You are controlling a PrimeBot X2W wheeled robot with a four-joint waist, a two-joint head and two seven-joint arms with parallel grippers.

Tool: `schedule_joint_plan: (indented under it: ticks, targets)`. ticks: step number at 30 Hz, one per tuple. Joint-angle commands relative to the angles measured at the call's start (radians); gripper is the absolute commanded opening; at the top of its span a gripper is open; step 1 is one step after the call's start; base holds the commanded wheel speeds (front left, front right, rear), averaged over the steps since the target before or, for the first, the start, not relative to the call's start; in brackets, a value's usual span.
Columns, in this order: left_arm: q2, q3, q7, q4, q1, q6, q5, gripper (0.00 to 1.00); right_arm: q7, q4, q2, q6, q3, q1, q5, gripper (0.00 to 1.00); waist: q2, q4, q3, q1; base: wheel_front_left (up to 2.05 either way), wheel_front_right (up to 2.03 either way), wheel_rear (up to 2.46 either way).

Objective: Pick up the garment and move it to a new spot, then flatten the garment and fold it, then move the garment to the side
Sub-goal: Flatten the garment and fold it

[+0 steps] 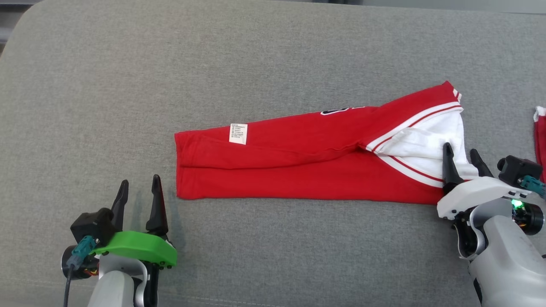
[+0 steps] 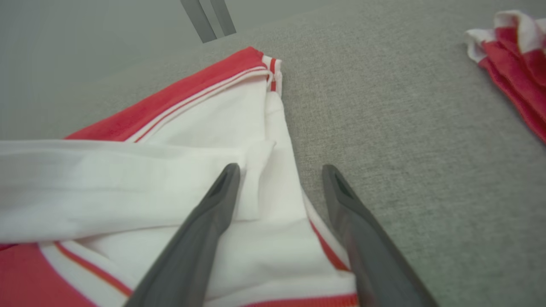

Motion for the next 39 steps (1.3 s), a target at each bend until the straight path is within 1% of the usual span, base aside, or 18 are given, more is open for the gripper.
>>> schedule_joint_plan:
  ticks: [1, 4, 6, 7, 8, 9, 10, 13, 17, 21, 24, 27, 31, 33, 36, 39]
  targets:
    - [0.001, -0.008, 0.001, -0.004, 0.015, -0.001, -0.012, 1.0, -0.001, 0.024, 0.002, -0.002, -0.002, -0.009, -0.012, 1.0, 0.0, 0.04, -0.003, 0.0, 0.0, 0.0, 0.0]
    - [0.001, -0.02, 0.001, -0.008, 0.019, 0.007, -0.02, 1.0, 0.001, 0.061, 0.023, -0.001, 0.012, -0.016, -0.017, 1.0, 0.0, 0.06, -0.006, 0.0, 0.0, 0.0, 0.0]
    - [0.001, -0.022, 0.001, -0.011, 0.024, 0.011, -0.022, 1.0, 0.002, 0.074, 0.043, 0.001, 0.04, -0.018, -0.01, 1.0, 0.0, 0.066, -0.009, 0.0, 0.0, 0.0, 0.0]
    - [0.001, -0.022, 0.001, -0.012, 0.026, 0.011, -0.024, 1.0, 0.003, 0.079, 0.05, 0.001, 0.054, -0.017, -0.003, 0.84, 0.0, 0.068, -0.01, 0.0, 0.0, 0.0, 0.0]
    - [0.001, -0.021, 0.001, -0.013, 0.027, 0.012, -0.023, 1.0, 0.005, 0.083, 0.054, 0.002, 0.071, -0.016, 0.004, 0.42, 0.0, 0.069, -0.012, 0.0, 0.0, 0.0, 0.0]
    - [0.001, -0.02, 0.001, -0.013, 0.029, 0.013, -0.024, 1.0, 0.005, 0.085, 0.058, 0.002, 0.085, -0.016, 0.012, 0.07, 0.0, 0.069, -0.014, 0.0, 0.0, 0.0, 0.0]
    - [0.001, -0.019, 0.001, -0.014, 0.031, 0.015, -0.026, 1.0, 0.005, 0.084, 0.06, 0.002, 0.098, -0.018, 0.024, 0.0, 0.0, 0.067, -0.016, 0.0, 0.0, 0.0, 0.0]
    - [0.001, -0.026, 0.001, -0.017, 0.035, 0.016, -0.029, 1.0, 0.004, 0.064, 0.044, 0.0, 0.106, -0.026, 0.037, 0.0, 0.0, 0.057, -0.022, 0.0, 0.0, 0.0, 0.0]
    - [0.001, -0.032, 0.001, -0.019, 0.036, 0.016, -0.033, 1.0, -0.002, -0.011, 0.008, -0.001, 0.056, -0.029, 0.035, 0.0, 0.0, 0.033, -0.029, 0.0, 0.0, 0.0, 0.0]
    - [0.001, -0.047, 0.001, -0.012, 0.038, 0.015, -0.037, 1.0, -0.002, -0.094, 0.001, -0.001, 0.031, -0.018, 0.022, 0.0, 0.0, 0.009, -0.04, 0.0, 0.0, 0.0, 0.0]
    - [0.001, -0.062, 0.001, -0.007, 0.045, 0.015, -0.043, 1.0, -0.002, -0.163, 0.008, -0.001, 0.065, -0.006, 0.016, 0.0, 0.0, 0.001, -0.049, 0.0, 0.0, 0.0, 0.0]
    - [0.001, -0.08, 0.001, 0.002, 0.043, 0.017, -0.048, 1.0, -0.002, -0.237, 0.023, -0.001, 0.134, 0.004, 0.018, 0.0, 0.0, 0.005, -0.059, 0.0, 0.0, 0.0, 0.0]
    - [0.002, -0.108, 0.0, 0.013, 0.045, 0.015, -0.06, 1.0, 0.009, -0.296, 0.04, -0.001, 0.246, 0.002, 0.034, 0.0, 0.0, 0.034, -0.07, 0.0, 0.0, 0.0, 0.0]
    - [0.002, -0.122, 0.001, 0.02, 0.046, 0.017, -0.069, 1.0, 0.031, -0.311, 0.048, -0.001, 0.304, -0.01, 0.042, 0.0, 0.0, 0.062, -0.075, 0.0, 0.0, 0.0, 0.0]
    - [0.002, -0.139, 0.001, 0.029, 0.053, 0.023, -0.081, 1.0, 0.067, -0.303, 0.054, -0.001, 0.372, -0.027, 0.046, 0.0, 0.0, 0.117, -0.086, 0.0, 0.0, 0.0, 0.0]
    - [0.002, -0.159, 0.001, 0.035, 0.059, 0.025, -0.089, 1.0, 0.092, -0.271, 0.062, -0.001, 0.41, -0.04, 0.031, 0.0, 0.0, 0.181, -0.093, 0.0, 0.0, 0.0, 0.0]
